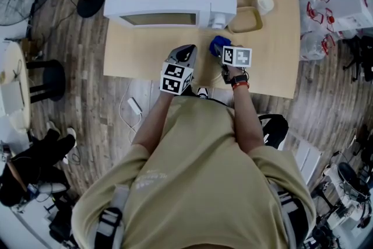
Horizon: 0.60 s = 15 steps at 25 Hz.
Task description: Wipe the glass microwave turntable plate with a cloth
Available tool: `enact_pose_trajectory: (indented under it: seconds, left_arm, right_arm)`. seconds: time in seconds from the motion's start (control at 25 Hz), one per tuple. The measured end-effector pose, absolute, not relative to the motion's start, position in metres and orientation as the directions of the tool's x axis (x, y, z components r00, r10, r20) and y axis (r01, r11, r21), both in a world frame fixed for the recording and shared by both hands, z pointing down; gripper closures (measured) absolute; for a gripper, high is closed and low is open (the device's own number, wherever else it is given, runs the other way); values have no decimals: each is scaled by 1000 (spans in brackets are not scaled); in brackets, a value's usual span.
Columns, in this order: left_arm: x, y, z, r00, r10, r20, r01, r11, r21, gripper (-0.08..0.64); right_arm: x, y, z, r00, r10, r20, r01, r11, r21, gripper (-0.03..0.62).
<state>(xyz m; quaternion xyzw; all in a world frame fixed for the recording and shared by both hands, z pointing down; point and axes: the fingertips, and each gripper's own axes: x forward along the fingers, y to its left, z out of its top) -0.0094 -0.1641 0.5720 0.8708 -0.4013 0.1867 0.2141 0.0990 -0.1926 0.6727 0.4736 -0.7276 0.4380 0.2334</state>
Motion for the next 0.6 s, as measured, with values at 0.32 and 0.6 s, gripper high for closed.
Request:
enact_pose_trajectory:
  seconds: [0.32, 0.6]
  left_arm:
    - [-14, -161, 573, 600, -629, 495, -787, -574, 224, 541]
    - [-27, -160, 573, 580, -653, 487, -806, -547, 227, 541]
  right_arm:
    - [110, -188, 674, -421, -488, 765, -902, 136, -410, 445]
    - [105, -190, 672, -398, -495, 772, -913, 137, -383, 445]
